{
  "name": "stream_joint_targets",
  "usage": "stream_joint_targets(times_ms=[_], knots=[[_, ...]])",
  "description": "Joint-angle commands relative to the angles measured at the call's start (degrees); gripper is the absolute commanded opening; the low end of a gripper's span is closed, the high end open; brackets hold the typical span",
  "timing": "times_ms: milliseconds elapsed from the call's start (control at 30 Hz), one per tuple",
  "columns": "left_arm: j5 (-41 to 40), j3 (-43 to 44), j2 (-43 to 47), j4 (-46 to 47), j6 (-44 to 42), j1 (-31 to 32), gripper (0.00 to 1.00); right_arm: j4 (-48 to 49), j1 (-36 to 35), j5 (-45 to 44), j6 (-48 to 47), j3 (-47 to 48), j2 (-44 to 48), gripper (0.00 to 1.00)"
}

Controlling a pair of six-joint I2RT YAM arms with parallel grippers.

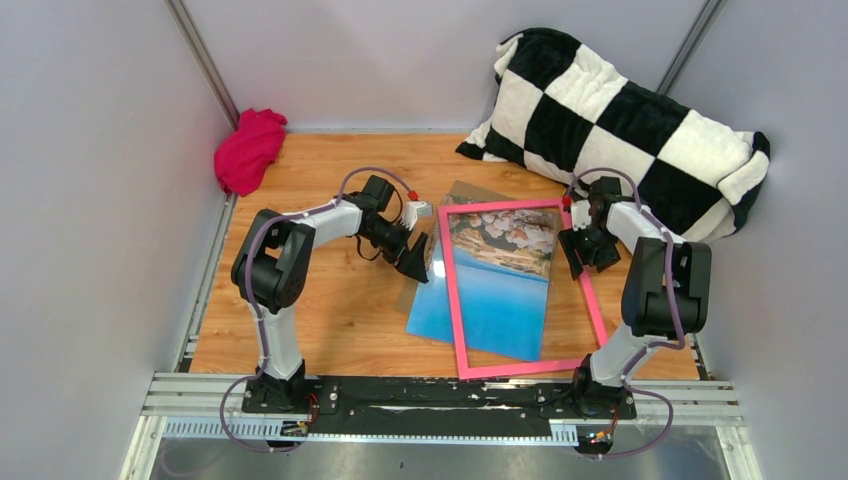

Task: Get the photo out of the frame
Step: Pick up the photo frame item from the photo frame, then place the photo frame item at the center of the board.

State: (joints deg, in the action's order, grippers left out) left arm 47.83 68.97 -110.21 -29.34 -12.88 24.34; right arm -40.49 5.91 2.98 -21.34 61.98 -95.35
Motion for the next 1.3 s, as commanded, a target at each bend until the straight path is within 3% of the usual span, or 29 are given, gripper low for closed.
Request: stream_joint_targets(times_ms=[0, 67, 133, 200, 267, 300, 867, 1133, 1267], knots=[[-0.50, -1.37, 0.50, -2.42, -1.10, 0.62, 0.91, -0.29, 2.55, -0.65, -1.99, -0.14, -4.53, 0.64], [-1.16, -1.09, 0.99, -2.91, -1.62, 0.55, 0.91, -0.25, 2.91, 0.31, -1.95, 0.11, -5.93, 0.62], [-1.53, -0.83, 1.29, -3.21, -1.87, 0.30, 0.92, -0.76, 2.96, 1.68, -1.83, 0.56, -6.91, 0.51], [-1.72, -0.39, 1.45, -3.35, -1.98, -0.26, 0.92, -2.07, 2.96, 4.05, -1.42, 1.56, -7.51, 0.31], [-1.90, -0.12, 1.41, -3.40, -2.06, -0.87, 0.92, -3.91, 2.96, 6.38, -0.85, 3.00, -7.54, 0.04], [-2.01, 0.01, 1.25, -3.30, -2.07, -1.20, 0.92, -4.95, 2.96, 7.40, -0.49, 3.80, -7.38, 0.01], [-8.52, 1.22, 3.19, -2.09, 1.36, -6.72, 0.94, -9.87, 2.34, 16.04, 10.30, 12.35, 2.82, 0.00], [-6.10, 5.31, 9.24, -2.28, 4.89, -13.11, 0.94, -6.78, -1.75, 12.49, 17.18, 20.95, -2.83, 0.00], [-12.48, 5.92, 14.25, 0.11, 9.00, -14.29, 0.95, -5.40, -5.51, 12.29, 20.76, 24.21, -7.66, 0.00]])
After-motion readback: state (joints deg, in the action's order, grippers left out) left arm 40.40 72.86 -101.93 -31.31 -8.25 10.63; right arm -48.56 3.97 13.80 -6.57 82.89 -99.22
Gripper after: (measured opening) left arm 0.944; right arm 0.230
